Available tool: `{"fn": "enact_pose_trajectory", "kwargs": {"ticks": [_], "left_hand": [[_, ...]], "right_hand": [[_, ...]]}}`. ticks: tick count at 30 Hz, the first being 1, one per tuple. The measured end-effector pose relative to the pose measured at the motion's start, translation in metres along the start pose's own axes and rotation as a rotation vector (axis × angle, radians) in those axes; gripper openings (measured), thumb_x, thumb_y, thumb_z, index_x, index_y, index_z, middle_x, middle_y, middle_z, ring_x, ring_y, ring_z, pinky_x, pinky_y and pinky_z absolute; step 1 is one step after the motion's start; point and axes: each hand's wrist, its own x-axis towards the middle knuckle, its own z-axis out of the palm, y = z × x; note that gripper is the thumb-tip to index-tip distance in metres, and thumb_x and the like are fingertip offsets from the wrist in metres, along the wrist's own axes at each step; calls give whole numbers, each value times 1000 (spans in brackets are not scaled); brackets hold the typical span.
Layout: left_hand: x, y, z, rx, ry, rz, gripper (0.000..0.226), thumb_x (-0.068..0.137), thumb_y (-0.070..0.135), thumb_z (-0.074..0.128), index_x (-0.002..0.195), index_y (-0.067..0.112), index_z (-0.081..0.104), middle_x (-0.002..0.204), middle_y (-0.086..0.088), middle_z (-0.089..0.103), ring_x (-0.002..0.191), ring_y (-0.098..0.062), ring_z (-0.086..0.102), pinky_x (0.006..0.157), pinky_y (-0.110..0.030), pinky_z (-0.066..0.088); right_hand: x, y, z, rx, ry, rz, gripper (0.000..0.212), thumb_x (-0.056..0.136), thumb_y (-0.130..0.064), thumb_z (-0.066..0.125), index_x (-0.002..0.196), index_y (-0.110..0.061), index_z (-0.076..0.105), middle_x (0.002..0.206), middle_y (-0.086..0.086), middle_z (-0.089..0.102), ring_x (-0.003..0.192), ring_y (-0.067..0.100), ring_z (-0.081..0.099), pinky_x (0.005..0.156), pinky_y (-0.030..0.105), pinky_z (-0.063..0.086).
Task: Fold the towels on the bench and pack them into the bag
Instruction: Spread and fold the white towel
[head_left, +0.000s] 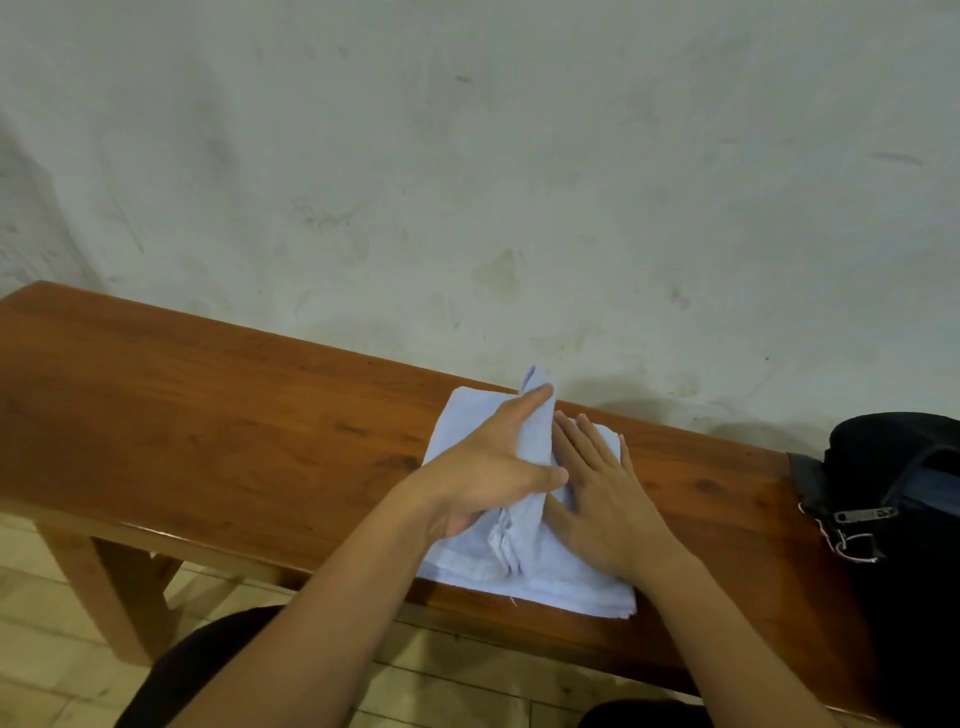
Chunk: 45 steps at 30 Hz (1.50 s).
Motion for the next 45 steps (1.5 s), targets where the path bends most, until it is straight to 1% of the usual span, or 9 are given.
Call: {"fn": "enact_pose_trajectory", "kwargs": {"ticks": [5,13,17,19,23,26,31,36,45], "left_hand": [[5,-7,-1,154,4,7,82,92,12,66,155,38,19,157,10,23,127,-12,37,101,-29,47],[11,-10,2,202,-19,-3,81,94,12,65,155,39,19,160,15,16,126,-7,34,78,-12,48],[14,-12,5,193,-11,-24,81,94,11,64,154,40,19,159,16,16,106,2,43,64,-6,50],[16,-15,9,233,-18,-3,82,94,11,63,155,39,16,160,19,12,117,-1,37,69,-6,51],[18,-19,14,322,-20,72,87,93,9,62,156,39,10,158,30,2,137,-5,26,77,-9,52],[18,-19,15,324,8,103,89,91,3,61,156,36,10,158,30,5,139,-5,29,64,-4,47],[22,-16,23,290,22,83,87,91,-2,59,156,32,13,160,22,8,126,-31,50,48,-10,44],[26,-8,36,384,24,45,84,94,3,57,156,33,9,161,9,15,86,-5,56,54,-14,52],[39,-12,52,478,-52,83,91,92,-1,52,157,33,-2,161,11,13,78,-6,57,51,-11,45]], "right_hand": [[-7,9,-12,86,59,90,99,78,-82,-8,159,-26,4,165,-13,2,150,0,-6,124,34,-7],[-18,28,-19,-15,112,134,77,91,-66,-5,157,-33,18,165,-15,8,151,2,-3,120,39,-11],[-19,29,-21,57,263,105,64,98,-54,12,147,-27,44,156,-10,35,146,7,25,125,40,10],[-18,30,-22,154,396,125,40,105,-37,35,132,-21,59,138,-7,53,129,8,43,112,30,35],[-17,26,-26,348,530,187,16,101,-20,53,105,-27,66,98,-22,58,93,-1,55,79,12,43],[-19,23,-26,432,510,196,14,99,-19,57,101,-31,64,92,-25,58,89,-7,57,69,6,43],[-19,26,-15,327,293,148,36,98,-29,60,132,-18,59,111,-11,50,91,4,52,78,10,41],[-16,23,-15,304,263,135,44,98,-33,58,138,-15,54,114,-8,46,95,10,50,82,13,38],[-20,31,-11,323,287,48,39,96,-23,62,133,-12,59,106,-8,46,90,4,49,76,10,37]]}}
